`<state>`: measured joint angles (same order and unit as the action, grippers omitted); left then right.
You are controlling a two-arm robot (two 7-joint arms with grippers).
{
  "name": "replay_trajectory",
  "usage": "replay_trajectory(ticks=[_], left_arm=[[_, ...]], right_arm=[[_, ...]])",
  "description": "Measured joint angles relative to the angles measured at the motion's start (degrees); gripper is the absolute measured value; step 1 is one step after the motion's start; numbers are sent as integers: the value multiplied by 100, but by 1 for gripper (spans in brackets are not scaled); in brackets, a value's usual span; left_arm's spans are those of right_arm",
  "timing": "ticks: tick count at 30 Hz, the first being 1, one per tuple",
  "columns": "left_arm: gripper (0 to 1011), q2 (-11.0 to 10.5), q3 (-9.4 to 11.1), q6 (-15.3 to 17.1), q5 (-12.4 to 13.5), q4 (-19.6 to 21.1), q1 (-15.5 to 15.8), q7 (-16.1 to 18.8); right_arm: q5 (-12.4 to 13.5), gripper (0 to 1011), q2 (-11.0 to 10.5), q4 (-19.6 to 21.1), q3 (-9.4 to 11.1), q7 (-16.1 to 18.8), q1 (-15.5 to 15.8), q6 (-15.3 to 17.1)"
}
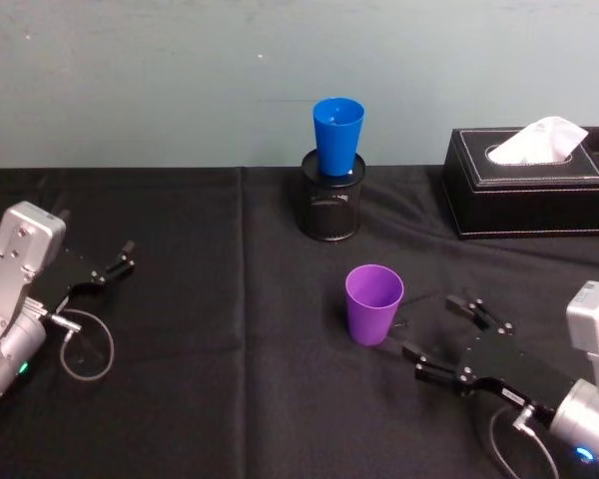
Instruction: Pick up one cup with a gripper and tap it against the other cup.
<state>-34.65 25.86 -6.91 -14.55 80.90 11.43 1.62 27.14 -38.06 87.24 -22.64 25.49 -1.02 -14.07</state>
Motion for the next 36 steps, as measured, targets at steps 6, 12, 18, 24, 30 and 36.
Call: replay_trajectory(ticks=[6,12,18,24,30,36], left_arm=[[1000,0,0,0,0,0,0,0],[1000,0,0,0,0,0,0,0],[1000,0,0,0,0,0,0,0],[1000,0,0,0,0,0,0,0],[1000,0,1,0,0,0,0,0],[1000,0,0,0,0,0,0,0]], right_arm=[[-172,1003,284,-297,-142,163,-295,-15],[-339,1003,646,-681,-245,278,-675,38],[-438,1003,917,-948,-269,322,-935,149],[-451,1003,1112,-1138,-251,378,-1091,231],[-536,1003,1297,-1280,-224,369,-1186,299],[-538,1003,1296,-1283,-222,360,-1190,301]])
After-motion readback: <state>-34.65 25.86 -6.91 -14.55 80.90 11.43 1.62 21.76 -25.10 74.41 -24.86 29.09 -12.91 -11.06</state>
